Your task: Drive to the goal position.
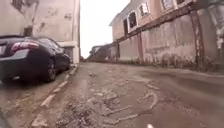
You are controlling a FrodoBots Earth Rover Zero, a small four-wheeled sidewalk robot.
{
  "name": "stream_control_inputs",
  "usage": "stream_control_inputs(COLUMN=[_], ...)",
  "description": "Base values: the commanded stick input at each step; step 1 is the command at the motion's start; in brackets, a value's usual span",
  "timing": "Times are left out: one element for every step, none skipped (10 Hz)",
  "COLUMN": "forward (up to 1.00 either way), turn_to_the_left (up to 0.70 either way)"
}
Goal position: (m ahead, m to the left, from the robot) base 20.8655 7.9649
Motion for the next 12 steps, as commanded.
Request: stream_control_inputs(forward=[0.7, 0.7, 0.7, 0.7, 0.7, 0.7, 0.7, 0.7, 0.7, 0.7, 0.7, 0.7], turn_to_the_left=[0.0, 0.0, 0.0, 0.0, 0.0, 0.0, 0.0, 0.0, 0.0, 0.0, 0.0, 0.0])
